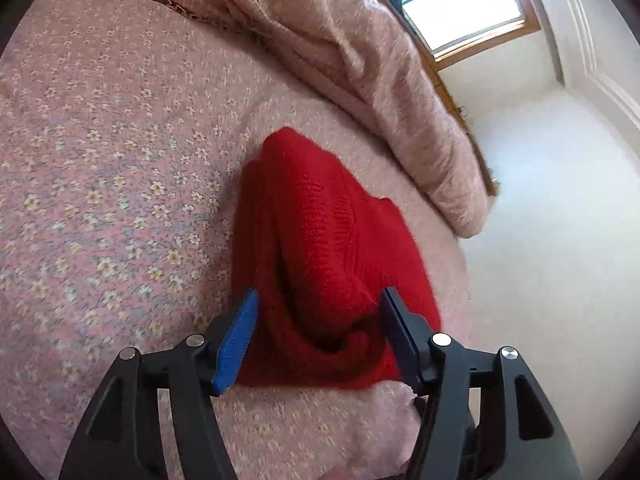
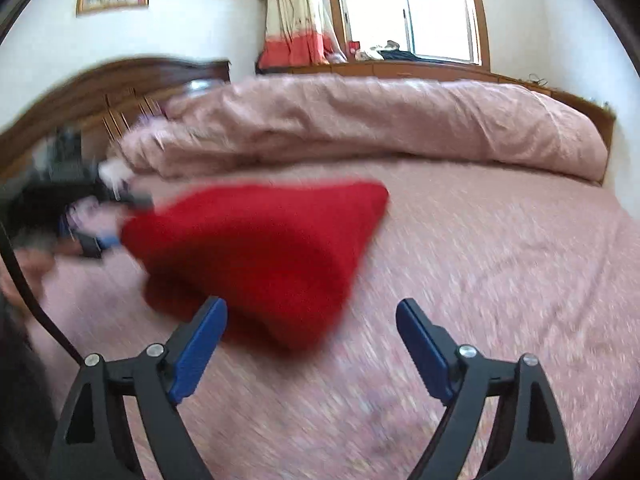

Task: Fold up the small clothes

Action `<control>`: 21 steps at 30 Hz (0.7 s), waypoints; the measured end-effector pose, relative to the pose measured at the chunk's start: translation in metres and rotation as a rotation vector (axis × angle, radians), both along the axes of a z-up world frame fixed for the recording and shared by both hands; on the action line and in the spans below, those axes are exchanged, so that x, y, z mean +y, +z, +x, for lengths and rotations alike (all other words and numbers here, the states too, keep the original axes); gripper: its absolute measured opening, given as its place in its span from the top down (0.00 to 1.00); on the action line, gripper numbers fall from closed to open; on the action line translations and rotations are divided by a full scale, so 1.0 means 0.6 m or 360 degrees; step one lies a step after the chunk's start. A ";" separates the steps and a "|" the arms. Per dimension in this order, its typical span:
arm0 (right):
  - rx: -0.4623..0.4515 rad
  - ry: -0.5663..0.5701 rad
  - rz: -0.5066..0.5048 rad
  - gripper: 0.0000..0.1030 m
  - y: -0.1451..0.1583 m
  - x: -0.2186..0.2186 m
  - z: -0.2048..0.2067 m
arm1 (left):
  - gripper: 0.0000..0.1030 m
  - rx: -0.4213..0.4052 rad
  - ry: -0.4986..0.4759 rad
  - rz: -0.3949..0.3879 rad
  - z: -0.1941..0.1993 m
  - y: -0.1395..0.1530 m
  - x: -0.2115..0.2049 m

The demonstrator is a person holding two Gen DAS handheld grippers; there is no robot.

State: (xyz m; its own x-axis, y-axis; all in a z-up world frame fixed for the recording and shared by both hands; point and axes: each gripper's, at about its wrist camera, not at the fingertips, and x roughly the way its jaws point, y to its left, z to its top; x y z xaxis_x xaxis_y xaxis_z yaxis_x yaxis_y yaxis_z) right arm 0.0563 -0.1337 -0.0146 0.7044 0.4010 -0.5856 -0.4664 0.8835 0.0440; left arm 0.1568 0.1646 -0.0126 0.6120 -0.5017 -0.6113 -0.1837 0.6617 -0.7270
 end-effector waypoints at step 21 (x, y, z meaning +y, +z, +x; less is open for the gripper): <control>-0.0019 -0.0350 -0.0299 0.09 -0.032 0.072 0.107 | 0.74 -0.0154 -0.0049 0.0162 0.047 0.006 -0.052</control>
State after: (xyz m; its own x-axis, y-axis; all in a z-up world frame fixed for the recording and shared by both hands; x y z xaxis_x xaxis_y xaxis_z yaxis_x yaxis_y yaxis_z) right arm 0.1203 -0.0904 -0.0339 0.7696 0.1230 -0.6265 -0.2622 0.9556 -0.1345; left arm 0.1847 0.1337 -0.0091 0.6557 -0.4598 -0.5989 -0.0945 0.7370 -0.6693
